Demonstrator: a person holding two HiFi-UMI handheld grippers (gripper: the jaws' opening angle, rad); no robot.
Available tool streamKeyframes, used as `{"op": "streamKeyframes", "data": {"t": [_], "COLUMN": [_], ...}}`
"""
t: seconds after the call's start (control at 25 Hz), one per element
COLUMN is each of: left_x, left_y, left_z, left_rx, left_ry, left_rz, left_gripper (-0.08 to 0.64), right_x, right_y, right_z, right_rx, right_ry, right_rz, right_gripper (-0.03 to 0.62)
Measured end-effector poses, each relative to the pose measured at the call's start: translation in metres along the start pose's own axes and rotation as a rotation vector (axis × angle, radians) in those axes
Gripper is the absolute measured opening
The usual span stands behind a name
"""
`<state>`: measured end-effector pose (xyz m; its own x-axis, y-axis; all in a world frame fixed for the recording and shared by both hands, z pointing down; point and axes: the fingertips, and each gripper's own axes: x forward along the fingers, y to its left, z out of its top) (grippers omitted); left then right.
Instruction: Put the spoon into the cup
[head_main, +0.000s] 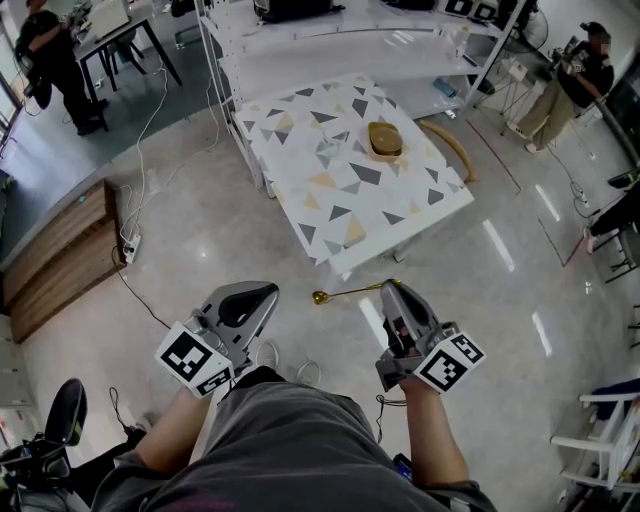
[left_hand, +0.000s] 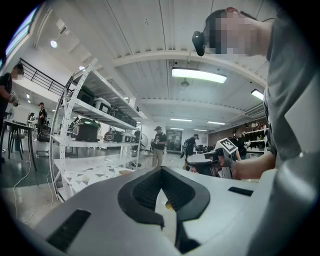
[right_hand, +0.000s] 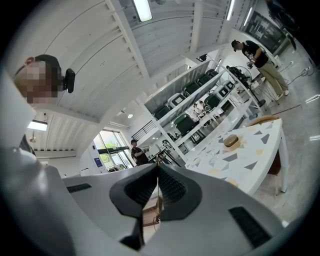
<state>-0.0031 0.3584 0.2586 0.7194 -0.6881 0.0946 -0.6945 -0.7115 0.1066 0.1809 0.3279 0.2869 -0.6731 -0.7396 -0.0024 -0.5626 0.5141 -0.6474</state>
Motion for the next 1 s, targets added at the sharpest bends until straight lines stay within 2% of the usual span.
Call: {"op": "streamKeyframes", "data": {"t": [0.52,1.0], "left_x": [0.023,0.073], "left_y": [0.028,0.107], "left_z": [0.003,-0.002], "left_rx": [0.002,-0.023], "left_ry": [-0.007,-0.004], "left_rz": [-0.007,-0.038], "left_gripper": [0.015,0.015], "right_x": [0.023,0.098], "right_y": [-0.020,-0.061], "right_z": [0.013,0.026], "right_rx": [-0.008,-0.007], "right_ry": [-0.001,0.002], "right_rz": [-0.015,-0.052], "right_gripper": [0.025,0.024]}}
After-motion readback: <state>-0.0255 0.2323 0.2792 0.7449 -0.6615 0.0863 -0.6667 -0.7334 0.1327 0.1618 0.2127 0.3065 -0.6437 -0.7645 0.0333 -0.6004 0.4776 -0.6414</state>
